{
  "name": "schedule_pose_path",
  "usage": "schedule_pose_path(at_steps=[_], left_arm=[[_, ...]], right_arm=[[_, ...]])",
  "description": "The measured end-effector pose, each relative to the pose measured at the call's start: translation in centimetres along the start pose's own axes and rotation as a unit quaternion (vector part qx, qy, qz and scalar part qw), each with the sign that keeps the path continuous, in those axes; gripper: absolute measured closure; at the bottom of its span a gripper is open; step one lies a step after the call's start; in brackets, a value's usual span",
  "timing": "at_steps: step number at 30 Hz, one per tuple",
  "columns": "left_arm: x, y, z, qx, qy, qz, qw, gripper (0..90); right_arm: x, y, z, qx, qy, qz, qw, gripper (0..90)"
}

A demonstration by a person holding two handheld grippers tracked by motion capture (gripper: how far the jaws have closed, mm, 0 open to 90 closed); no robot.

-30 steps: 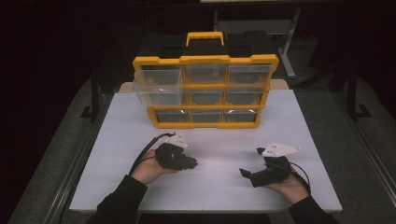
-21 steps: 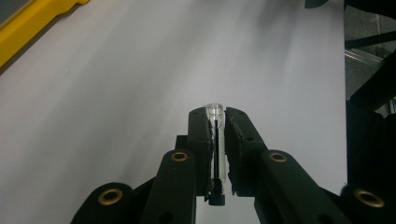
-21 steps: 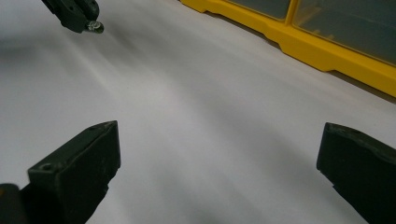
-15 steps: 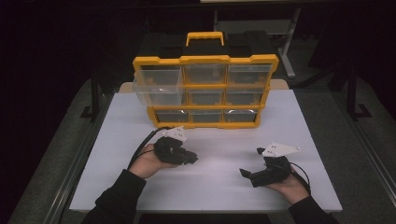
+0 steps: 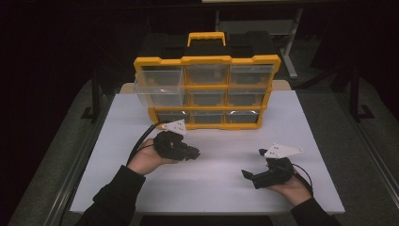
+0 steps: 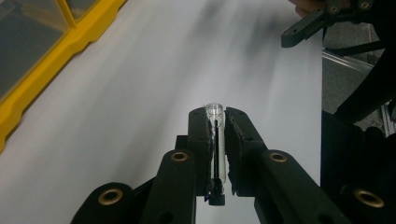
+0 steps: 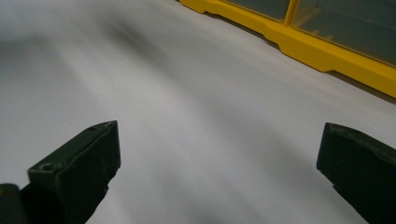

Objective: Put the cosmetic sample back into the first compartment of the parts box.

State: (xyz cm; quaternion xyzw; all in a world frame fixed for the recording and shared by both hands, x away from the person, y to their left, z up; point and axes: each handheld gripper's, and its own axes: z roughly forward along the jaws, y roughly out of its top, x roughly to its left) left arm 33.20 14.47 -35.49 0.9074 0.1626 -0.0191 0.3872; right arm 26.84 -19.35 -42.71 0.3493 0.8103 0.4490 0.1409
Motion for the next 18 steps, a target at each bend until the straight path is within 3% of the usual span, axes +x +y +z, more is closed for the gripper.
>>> schedule_pose_path(at_steps=[18], left_arm=[[-0.5,2.7,-2.7,-0.003,-0.004,0.014,0.9999,80.5]], right_arm=[[0.0,0.0,0.0,0.0,0.0,0.0,1.0,0.0]])
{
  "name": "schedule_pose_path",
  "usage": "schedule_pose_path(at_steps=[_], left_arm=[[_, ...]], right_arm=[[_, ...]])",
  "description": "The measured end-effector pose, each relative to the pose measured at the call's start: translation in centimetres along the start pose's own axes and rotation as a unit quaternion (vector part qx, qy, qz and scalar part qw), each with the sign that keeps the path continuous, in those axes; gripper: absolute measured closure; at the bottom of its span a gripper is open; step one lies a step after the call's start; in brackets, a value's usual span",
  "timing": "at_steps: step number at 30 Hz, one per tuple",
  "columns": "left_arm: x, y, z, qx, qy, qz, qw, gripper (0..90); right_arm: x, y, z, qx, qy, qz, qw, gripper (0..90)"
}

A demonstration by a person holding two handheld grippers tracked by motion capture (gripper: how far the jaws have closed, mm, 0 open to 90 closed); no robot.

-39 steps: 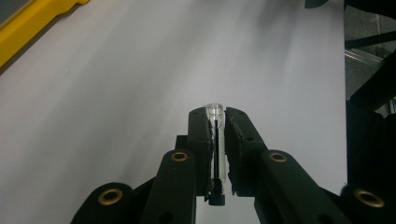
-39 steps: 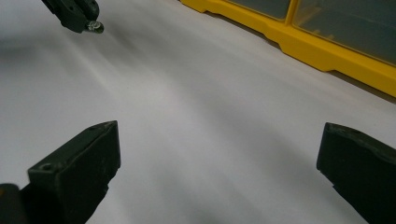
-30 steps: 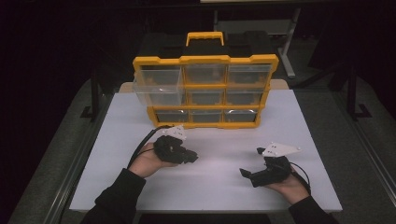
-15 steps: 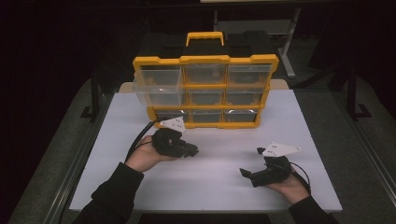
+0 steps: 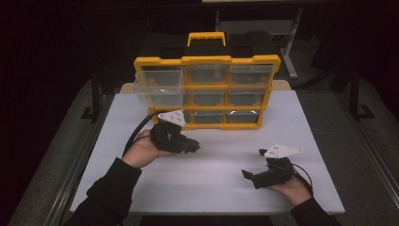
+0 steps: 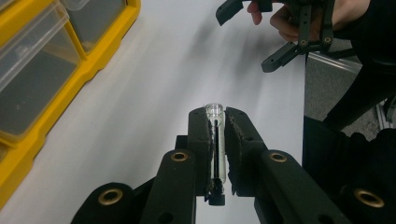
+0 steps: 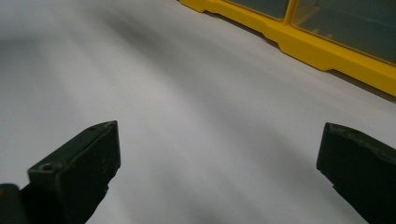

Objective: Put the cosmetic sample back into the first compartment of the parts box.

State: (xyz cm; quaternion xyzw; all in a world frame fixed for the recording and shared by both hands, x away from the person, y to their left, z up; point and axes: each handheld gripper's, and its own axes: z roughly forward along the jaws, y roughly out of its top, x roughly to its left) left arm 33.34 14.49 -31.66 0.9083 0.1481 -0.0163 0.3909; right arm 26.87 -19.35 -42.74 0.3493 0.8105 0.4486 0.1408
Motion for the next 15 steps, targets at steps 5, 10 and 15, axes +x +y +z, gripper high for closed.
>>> schedule_pose_path(at_steps=[5,10,15], left_arm=[[-0.1,0.8,-0.7,0.001,-0.001,0.004,1.0,80.5],[-0.2,1.9,-1.7,0.0,0.0,0.012,0.9999,80.5],[-0.2,2.8,-2.4,-0.002,-0.004,0.018,0.9998,80.5]], right_arm=[[0.0,0.0,0.0,-0.001,0.0,0.0,1.0,0.0],[0.0,0.0,0.0,-0.001,0.0,0.001,1.0,0.0],[0.0,0.0,0.0,-0.001,0.0,0.001,1.0,0.0]])
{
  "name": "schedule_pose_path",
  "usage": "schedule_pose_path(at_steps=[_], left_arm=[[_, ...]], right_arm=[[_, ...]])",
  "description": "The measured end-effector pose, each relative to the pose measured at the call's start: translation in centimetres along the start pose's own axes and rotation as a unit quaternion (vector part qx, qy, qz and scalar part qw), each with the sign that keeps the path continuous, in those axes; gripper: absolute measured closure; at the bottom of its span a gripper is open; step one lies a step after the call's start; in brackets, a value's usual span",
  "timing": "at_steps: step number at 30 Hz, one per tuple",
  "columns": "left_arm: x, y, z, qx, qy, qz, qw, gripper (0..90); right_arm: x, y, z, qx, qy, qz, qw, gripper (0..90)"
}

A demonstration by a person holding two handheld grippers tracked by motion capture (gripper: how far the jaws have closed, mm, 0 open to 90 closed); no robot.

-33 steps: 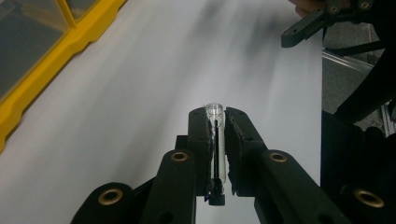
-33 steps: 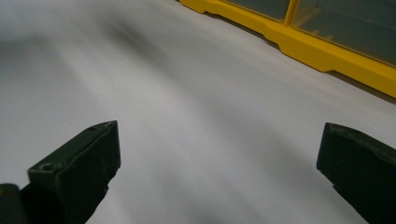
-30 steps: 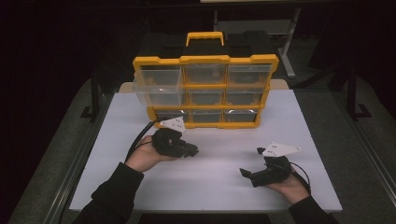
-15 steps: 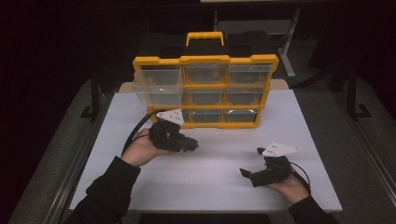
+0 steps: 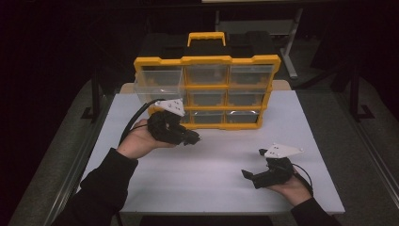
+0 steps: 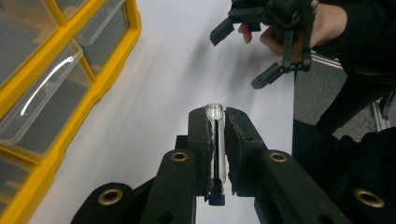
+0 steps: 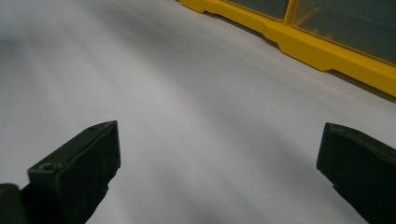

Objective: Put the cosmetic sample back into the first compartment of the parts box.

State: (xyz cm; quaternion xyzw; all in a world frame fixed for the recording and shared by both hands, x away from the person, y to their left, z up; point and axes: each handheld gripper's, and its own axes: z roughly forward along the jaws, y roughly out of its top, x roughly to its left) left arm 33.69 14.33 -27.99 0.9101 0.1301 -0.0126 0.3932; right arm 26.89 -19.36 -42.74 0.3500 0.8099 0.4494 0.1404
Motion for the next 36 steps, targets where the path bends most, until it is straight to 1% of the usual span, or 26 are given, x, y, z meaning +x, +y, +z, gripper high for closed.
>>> schedule_pose_path(at_steps=[2,4,10,18,36], left_arm=[[0.0,0.3,-0.2,-0.002,-0.002,0.001,1.0,80.5],[0.0,0.7,-0.5,-0.001,-0.003,0.006,1.0,80.5],[0.0,1.2,-0.9,-0.003,-0.009,0.008,0.9999,80.5],[0.0,2.0,-1.9,-0.011,-0.012,0.009,0.9998,80.6],[0.2,4.4,-4.5,-0.016,-0.004,0.021,0.9996,80.6]], right_arm=[[0.0,0.0,0.0,0.0,0.0,0.0,1.0,0.0],[0.0,0.0,0.0,0.0,0.0,0.001,1.0,0.0],[0.0,0.0,0.0,0.0,0.0,0.0,1.0,0.0],[0.0,0.0,0.0,0.0,0.0,0.0,1.0,0.0],[0.0,0.0,0.0,-0.001,0.0,0.0,1.0,0.0]])
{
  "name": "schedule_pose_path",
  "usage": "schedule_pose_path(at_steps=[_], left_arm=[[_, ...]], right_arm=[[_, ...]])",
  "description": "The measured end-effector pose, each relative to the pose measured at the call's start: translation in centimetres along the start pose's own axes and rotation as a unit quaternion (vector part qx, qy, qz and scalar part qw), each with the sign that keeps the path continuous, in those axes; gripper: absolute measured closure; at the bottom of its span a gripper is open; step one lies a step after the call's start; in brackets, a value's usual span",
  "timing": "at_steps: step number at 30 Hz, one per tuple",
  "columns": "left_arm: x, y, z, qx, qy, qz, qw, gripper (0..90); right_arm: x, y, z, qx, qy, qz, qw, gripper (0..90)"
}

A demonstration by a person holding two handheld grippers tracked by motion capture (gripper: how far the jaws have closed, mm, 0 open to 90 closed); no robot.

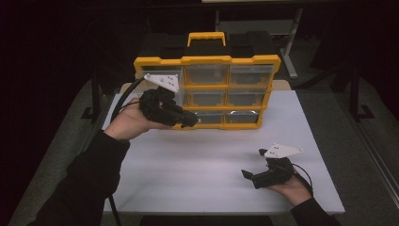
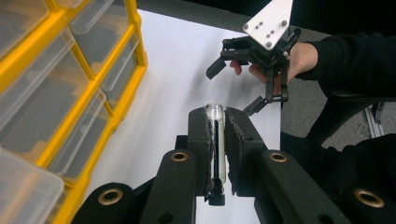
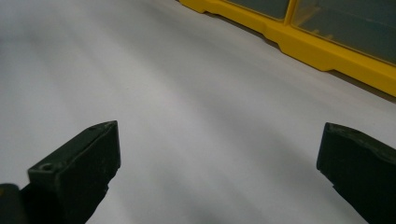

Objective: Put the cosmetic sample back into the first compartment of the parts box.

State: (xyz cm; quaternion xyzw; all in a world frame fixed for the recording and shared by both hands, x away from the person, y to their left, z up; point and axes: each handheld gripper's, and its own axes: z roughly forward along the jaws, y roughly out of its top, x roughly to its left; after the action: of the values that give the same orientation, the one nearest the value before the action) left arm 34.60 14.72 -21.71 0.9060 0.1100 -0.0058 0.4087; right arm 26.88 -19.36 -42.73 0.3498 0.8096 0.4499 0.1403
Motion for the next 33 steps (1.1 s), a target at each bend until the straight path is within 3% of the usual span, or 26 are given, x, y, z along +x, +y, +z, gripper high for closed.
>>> schedule_pose_path(at_steps=[16,24,33], left_arm=[[0.3,2.5,-2.7,-0.001,0.02,0.013,0.9997,80.5],[0.4,3.7,-3.7,0.005,0.031,0.009,0.9995,80.6],[1.0,5.1,-5.3,0.009,0.053,0.012,0.9985,80.5]], right_arm=[[0.0,0.0,0.0,0.001,0.0,0.001,1.0,0.0],[0.0,0.0,0.0,0.0,0.0,0.0,1.0,0.0],[0.0,0.0,0.0,0.001,0.0,0.001,1.0,0.0]])
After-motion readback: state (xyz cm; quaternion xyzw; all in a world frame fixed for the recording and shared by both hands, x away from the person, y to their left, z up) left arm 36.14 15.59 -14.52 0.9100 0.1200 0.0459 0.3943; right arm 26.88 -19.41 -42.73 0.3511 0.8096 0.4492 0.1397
